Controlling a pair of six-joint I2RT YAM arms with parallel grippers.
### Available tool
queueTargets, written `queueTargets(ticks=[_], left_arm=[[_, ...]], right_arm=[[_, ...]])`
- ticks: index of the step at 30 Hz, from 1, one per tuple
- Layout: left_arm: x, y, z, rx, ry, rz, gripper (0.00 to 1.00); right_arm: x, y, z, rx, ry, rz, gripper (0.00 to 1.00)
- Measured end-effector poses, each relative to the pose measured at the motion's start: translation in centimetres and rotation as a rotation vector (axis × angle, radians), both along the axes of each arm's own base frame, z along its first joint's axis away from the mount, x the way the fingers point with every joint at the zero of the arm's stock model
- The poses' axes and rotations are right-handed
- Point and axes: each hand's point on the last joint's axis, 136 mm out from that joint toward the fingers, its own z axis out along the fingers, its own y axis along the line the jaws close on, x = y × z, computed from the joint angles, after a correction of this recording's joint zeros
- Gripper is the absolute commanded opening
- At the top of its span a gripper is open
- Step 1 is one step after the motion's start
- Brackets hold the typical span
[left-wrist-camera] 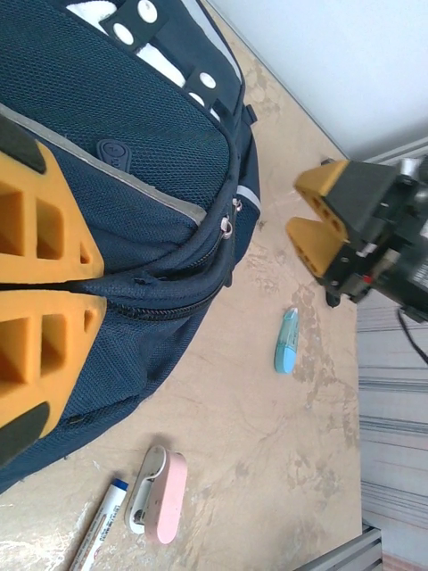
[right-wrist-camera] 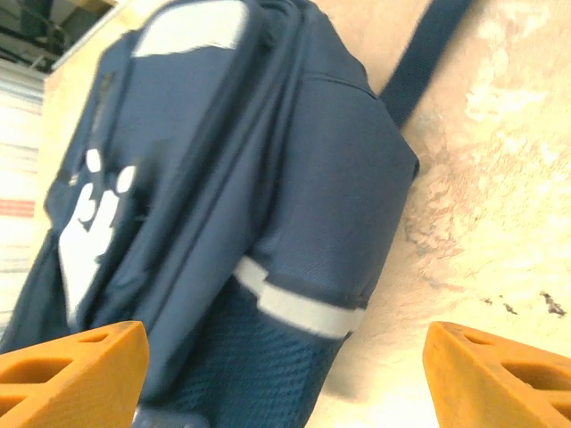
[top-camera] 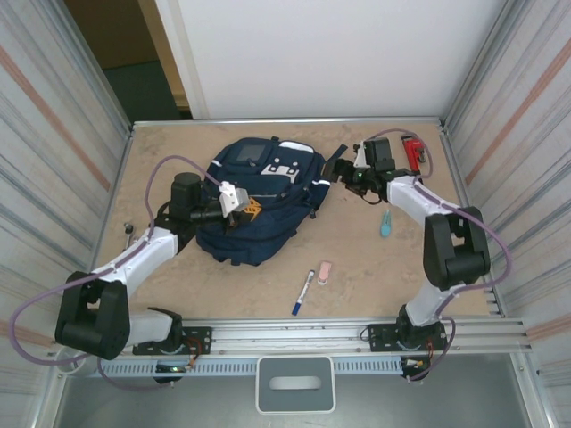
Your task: Pack the student bag
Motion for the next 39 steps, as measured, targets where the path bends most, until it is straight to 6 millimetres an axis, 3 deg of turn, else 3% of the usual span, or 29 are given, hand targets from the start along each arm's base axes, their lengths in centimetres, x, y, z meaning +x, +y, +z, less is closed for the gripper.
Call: queueTargets(ticks=[2,5,6,8,10,12,15,19,22,27,29,32,35,39], left_arm=[[0.0,-0.1,-0.1,0.0,0.002,-0.001,0.0],[0.1,-0.3,-0.3,0.003,0.01,-0.008,0.03],[0.1,-0.5,-0.4,0.005,0.015,-0.012,0.05],[0.2,-0.7,-0.8,0.01,0.026,-0.016,0.09],[0.4,-1.1,-1.2,0.019,0.045,-0.017,0.11],[0.7,-1.5,-1.7,0.033,0.068,-0.011,0.12],[2.0,-2.2,-2.2,0.06,0.104,0.014,0.12],[5.0,-1.8,-2.7,0.101,0.136,0.133,0.26],[7.0,0.0,-3.2,0.126,0.158,0.283,0.45],[9.4,4.6,-3.1,0.133,0.193,0.615,0.61],[9.4,6.3,-1.9,0.095,0.213,0.739,0.68],[8.7,7.7,0.4,0.007,0.214,0.872,0.81],[7.3,5.5,1.5,-0.015,0.19,0.899,0.9],[6.5,0.5,-0.9,0.11,0.183,0.877,0.97]], right_arm=[[0.7,0.6,-2.0,0.02,0.049,-0.004,0.75],[1.3,1.8,-4.5,0.056,0.117,0.004,0.46],[1.4,2.1,-5.0,0.068,0.131,0.01,0.31],[1.3,2.3,-5.1,0.084,0.138,0.017,0.13],[1.4,2.2,-4.6,0.094,0.117,0.013,0.04],[1.0,1.3,-4.3,0.089,0.089,-0.006,0.01],[-0.7,-0.7,-4.2,0.054,0.074,-0.056,0.01],[-3.2,-2.6,-3.6,-0.005,0.039,-0.119,0.07],[-5.2,-1.7,-3.5,-0.051,0.036,-0.094,0.22],[-9.2,2.3,-3.6,-0.144,0.041,0.089,0.47],[-10.5,2.8,-2.7,-0.184,0.011,0.143,0.54],[-10.4,2.0,0.2,-0.213,-0.075,0.149,0.6],[-8.6,1.6,2.8,-0.2,-0.155,0.131,0.62],[-5.9,1.3,3.3,-0.195,-0.184,0.11,0.64]])
